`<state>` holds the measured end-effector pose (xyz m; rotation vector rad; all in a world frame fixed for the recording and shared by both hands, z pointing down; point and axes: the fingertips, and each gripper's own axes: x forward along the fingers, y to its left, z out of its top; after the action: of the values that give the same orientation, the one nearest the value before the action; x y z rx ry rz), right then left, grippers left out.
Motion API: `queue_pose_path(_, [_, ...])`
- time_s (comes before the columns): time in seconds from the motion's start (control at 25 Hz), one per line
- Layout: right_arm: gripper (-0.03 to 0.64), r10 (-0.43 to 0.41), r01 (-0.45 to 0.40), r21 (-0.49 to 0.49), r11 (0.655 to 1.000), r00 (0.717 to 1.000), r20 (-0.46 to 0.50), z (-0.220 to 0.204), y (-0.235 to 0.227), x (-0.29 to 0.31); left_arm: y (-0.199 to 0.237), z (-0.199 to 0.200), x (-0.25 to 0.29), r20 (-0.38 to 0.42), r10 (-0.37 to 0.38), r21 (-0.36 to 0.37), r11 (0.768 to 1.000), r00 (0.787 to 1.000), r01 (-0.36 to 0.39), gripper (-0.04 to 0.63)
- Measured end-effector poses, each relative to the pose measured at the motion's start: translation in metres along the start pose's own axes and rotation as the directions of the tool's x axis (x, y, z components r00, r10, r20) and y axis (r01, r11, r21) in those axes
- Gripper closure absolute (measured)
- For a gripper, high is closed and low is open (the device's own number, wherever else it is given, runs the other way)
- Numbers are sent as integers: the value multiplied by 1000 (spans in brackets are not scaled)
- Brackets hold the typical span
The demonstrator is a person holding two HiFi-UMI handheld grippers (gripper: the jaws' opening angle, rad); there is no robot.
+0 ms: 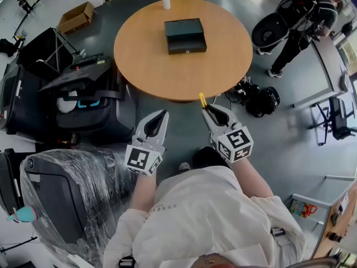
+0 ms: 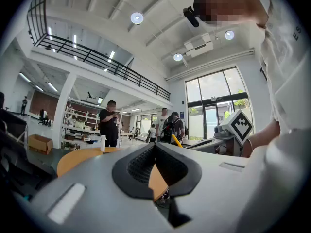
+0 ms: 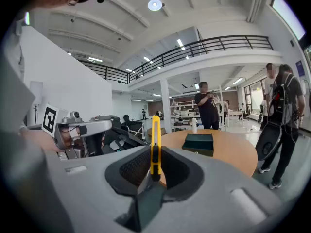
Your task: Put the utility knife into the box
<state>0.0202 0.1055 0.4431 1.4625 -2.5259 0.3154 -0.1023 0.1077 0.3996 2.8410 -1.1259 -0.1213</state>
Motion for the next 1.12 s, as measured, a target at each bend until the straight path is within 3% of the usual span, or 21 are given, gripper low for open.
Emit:
queue_pose_path(0.32, [560,4,-5,-7,1000,1000,-12,1,-43,44,42,-21,43,-24,35,-33,999,999,-36,586])
queue_pose_path(0.56, [560,27,-27,15,1000,999,-16,16,-106,96,73,-26,118,-57,36,-6,999,998,-36,586])
queue_pose_path(0.8, [560,71,-71,8,997,997,-10,53,-182,154,121,-12,203,-42,86,12,996,995,-85,586])
queue_pose_path(1.12, [560,91,-91,1,996,995,-29,70,-241,205,158,-21,260,-46,123,-21,992,991,-124,586])
